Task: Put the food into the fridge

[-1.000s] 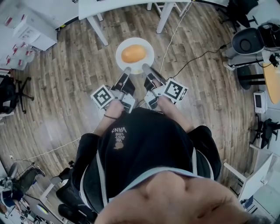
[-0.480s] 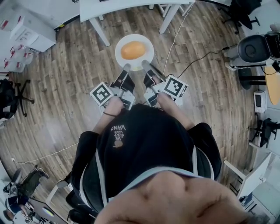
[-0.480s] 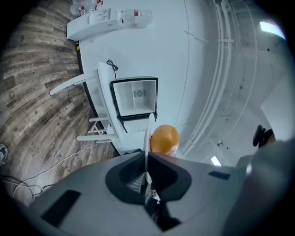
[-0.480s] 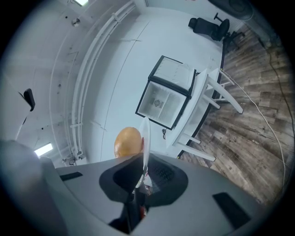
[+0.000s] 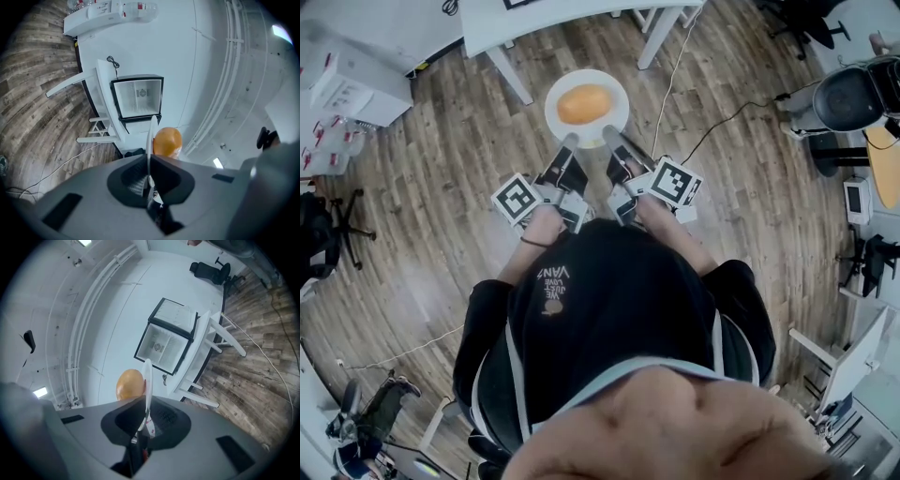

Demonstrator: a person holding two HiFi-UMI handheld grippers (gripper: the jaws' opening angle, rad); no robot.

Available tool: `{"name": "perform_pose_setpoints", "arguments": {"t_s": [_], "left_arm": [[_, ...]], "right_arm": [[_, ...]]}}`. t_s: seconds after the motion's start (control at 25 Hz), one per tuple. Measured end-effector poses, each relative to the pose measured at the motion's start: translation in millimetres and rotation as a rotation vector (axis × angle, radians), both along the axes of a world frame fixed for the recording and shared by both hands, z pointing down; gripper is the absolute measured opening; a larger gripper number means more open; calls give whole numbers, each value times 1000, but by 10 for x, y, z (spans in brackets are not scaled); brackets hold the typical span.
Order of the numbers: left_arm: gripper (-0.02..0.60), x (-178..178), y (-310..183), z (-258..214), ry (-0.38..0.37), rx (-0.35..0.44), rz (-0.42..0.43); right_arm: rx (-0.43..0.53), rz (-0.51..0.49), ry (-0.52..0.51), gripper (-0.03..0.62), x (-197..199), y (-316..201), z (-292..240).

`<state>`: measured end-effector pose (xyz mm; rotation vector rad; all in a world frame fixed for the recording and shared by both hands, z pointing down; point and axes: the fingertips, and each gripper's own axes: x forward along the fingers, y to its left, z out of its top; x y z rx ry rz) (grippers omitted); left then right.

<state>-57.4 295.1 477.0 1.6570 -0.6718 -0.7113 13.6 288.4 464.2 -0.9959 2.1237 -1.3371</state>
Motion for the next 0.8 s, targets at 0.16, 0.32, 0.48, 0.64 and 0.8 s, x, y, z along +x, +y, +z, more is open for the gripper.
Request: {"name": "perform_pose_setpoints", "arguments": {"t_s": [0.16, 0.32, 0.48, 0.64, 0.8], "left_arm": [[26, 46, -65, -12, 17, 1, 18], [26, 61, -145, -15, 17, -3, 18], [26, 36, -278, 9, 20, -13, 3], [26, 45, -473, 3, 11, -9, -12], [26, 35, -691, -21, 7, -16, -28]], "right_arm": [[23, 9, 8, 26, 26, -66, -41], [10, 15, 7, 26, 47, -141, -21], [-5, 7, 6, 26, 27, -280, 21], [-13, -7, -11, 26, 44, -488, 28], [1, -32, -16, 26, 21, -726, -29]]}}
